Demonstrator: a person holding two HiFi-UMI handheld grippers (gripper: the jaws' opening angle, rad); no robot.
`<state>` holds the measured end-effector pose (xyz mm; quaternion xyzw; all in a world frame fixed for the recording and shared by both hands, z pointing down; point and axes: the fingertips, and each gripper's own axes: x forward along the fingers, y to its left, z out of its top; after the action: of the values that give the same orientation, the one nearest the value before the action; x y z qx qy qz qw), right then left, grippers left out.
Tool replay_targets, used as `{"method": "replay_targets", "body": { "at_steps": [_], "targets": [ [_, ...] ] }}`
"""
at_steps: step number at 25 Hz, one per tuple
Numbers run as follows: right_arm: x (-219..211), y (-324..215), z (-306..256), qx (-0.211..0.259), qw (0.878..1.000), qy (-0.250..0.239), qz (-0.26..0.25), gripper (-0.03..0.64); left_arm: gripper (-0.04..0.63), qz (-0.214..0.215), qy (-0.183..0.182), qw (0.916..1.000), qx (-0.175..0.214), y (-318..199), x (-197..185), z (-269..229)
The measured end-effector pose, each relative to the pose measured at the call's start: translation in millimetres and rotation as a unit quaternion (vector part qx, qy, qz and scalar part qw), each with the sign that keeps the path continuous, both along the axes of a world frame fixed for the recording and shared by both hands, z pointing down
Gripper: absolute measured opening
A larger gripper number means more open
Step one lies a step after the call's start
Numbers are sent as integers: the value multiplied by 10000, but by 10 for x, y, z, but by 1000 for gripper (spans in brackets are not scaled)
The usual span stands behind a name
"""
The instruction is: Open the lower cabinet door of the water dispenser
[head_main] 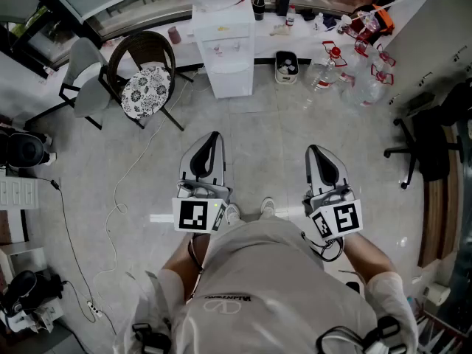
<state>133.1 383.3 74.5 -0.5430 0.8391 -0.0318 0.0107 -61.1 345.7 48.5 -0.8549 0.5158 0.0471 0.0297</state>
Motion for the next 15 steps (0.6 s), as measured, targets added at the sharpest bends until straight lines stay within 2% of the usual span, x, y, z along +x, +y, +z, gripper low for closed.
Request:
{"method": "replay_targets", "body": {
  "at_steps": [8,15],
  "targets": [
    [93,-35,-62,35,9993,-47,-360,15,2,32,-51,10000,27,-16,235,-53],
    [393,-159,-54,125,9981,22,-601,15,2,-201,-172,9996,8,-81,465,-17]
  ]
}}
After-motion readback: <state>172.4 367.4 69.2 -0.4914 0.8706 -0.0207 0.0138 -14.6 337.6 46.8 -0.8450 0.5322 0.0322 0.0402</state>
